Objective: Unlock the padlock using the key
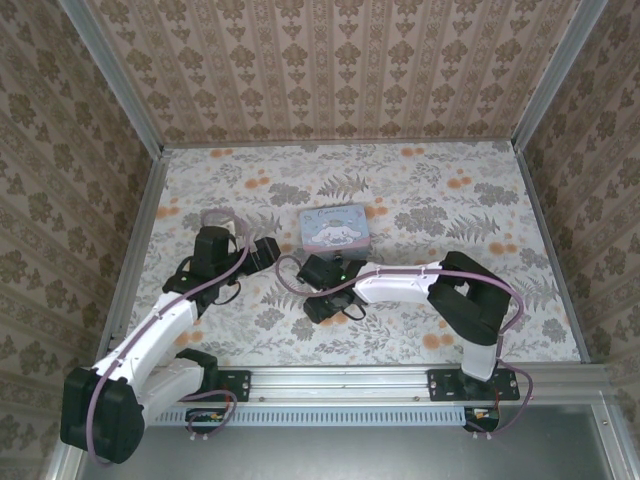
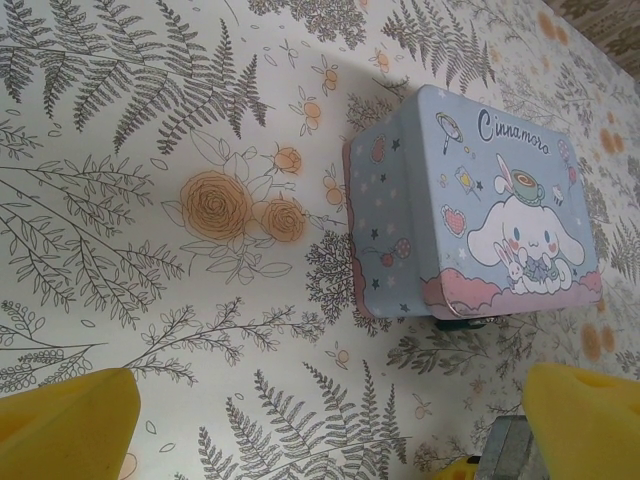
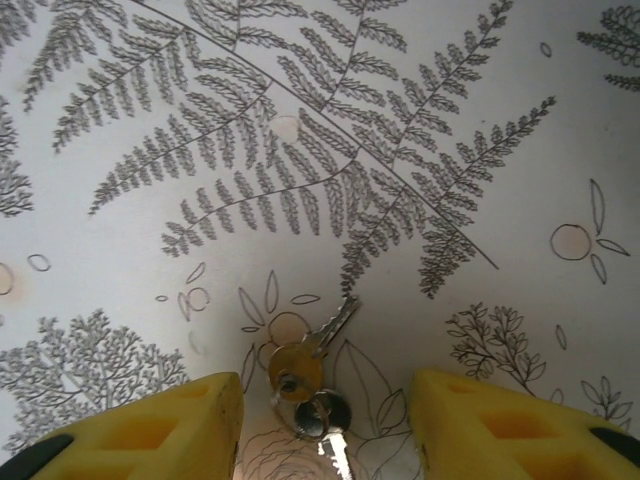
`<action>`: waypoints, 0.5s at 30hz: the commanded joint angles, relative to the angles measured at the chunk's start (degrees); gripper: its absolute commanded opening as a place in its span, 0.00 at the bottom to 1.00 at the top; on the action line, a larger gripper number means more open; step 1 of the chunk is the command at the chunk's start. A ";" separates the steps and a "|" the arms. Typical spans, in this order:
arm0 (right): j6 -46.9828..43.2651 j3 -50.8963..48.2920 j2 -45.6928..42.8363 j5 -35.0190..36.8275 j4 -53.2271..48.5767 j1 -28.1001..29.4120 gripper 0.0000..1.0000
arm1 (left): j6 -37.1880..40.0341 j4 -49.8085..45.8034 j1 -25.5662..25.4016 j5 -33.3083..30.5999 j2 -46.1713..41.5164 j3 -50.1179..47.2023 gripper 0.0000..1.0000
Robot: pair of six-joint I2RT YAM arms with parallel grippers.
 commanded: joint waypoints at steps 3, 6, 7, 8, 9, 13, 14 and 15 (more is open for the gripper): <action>-0.57 1.49 2.74 2.76 -0.74 1.04 0.46 | -1.37 1.21 0.36 0.75 -0.94 -1.53 1.00; -0.53 1.95 3.90 3.30 -0.67 1.78 0.40 | -1.68 1.53 0.38 0.75 -0.95 -1.88 1.00; -0.46 2.22 4.26 3.64 -0.81 2.15 0.38 | -1.74 1.64 0.36 0.71 -0.92 -2.04 1.00; -0.46 2.43 4.61 4.03 -0.79 2.49 0.37 | -1.85 1.73 0.37 0.67 -0.88 -2.05 1.00; -0.31 2.47 4.85 4.37 -0.86 2.86 0.35 | -2.01 1.80 0.46 0.71 -0.73 -2.14 1.00; 0.67 1.68 5.21 5.14 0.09 3.39 0.22 | -2.63 2.59 0.44 0.93 -0.17 -2.41 1.00; 1.01 1.23 4.93 5.36 0.47 3.35 0.19 | -2.70 2.74 0.45 1.08 -0.10 -2.48 1.00; 1.36 0.64 4.31 5.40 1.05 3.28 0.16 | -2.91 2.87 0.45 1.22 0.12 -2.50 1.00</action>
